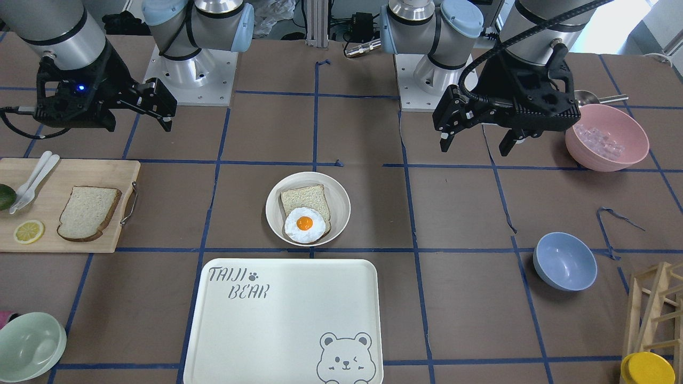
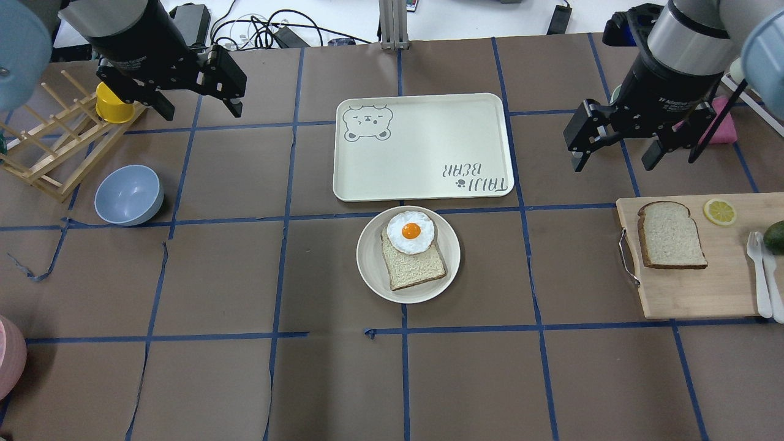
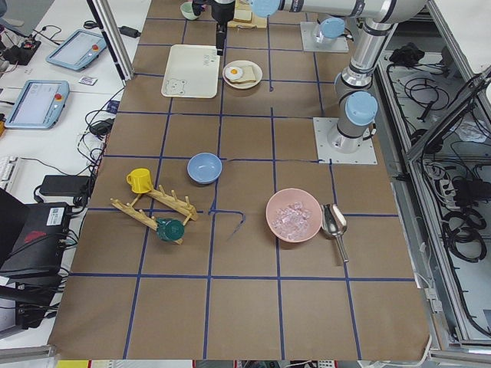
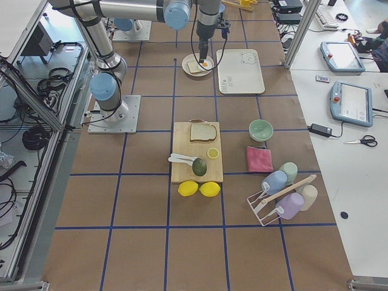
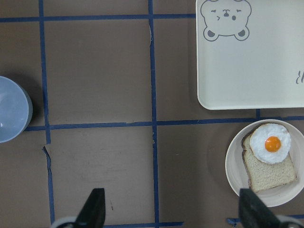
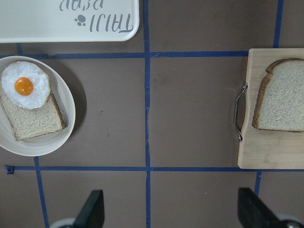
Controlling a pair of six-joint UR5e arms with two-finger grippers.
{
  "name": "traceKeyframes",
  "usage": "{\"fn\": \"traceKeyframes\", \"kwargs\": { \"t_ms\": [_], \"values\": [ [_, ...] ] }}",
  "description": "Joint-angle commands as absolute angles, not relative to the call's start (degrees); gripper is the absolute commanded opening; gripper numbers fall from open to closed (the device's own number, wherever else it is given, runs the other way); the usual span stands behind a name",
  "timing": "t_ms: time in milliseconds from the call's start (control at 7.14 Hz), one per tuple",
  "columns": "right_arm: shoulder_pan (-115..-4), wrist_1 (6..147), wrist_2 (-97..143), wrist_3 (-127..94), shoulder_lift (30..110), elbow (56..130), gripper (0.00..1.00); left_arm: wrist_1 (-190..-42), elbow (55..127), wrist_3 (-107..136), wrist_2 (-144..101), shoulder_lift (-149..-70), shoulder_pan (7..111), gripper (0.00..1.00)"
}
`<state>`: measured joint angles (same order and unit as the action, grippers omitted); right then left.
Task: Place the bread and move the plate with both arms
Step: 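Move the right gripper toward the bread slice on the wooden board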
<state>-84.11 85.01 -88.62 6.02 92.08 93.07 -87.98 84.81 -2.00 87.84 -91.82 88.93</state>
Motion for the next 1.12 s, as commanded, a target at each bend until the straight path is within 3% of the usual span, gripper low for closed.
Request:
{"fn": "traceKeyframes", "kwargs": {
  "t_ms": [0,980],
  "values": [
    [-84.02,85.43,-88.77,6.24,91.93,93.08,1.00,-88.07,84.90,-1.93,87.80,-91.58,88.94,1.00],
    [-83.94,85.08,-88.94,5.71,91.49,93.16,1.00,-87.98,85.25,-1.93,87.80,-91.32,88.95,1.00]
  ]
}}
